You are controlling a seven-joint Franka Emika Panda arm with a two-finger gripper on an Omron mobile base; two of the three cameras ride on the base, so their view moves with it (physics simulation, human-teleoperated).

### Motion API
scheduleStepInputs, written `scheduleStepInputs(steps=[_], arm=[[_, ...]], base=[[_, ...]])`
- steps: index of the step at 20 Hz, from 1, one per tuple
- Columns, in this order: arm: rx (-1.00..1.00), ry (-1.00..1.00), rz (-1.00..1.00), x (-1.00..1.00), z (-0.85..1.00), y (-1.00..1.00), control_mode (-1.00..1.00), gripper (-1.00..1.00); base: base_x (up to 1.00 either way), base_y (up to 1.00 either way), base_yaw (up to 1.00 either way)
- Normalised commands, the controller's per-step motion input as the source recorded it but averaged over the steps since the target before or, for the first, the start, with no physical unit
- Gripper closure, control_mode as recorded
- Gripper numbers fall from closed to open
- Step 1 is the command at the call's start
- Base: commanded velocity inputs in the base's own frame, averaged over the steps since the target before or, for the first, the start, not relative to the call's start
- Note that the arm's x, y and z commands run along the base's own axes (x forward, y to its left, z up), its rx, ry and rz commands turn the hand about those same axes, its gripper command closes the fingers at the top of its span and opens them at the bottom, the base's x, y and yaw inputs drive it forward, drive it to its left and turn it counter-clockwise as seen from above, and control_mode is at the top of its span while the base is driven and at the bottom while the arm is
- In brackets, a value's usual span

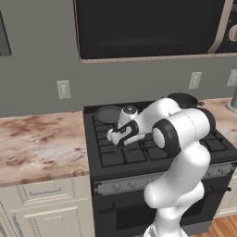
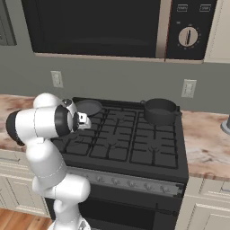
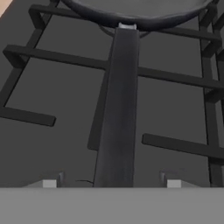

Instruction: Move the pot and pan from the stove into the sink.

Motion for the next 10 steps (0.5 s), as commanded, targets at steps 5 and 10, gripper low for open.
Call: scheduleStepInputs(steps=[5, 10], arm=[[0.00, 0.00, 0.00, 0.00, 0.00, 0.00, -1.00, 1.00], [0.00, 0.00, -0.02, 0.00, 0.07, 0.00, -1.00, 1.00]], base=[[0.00, 0.00, 0.00], [0.00, 0.00, 0.00]])
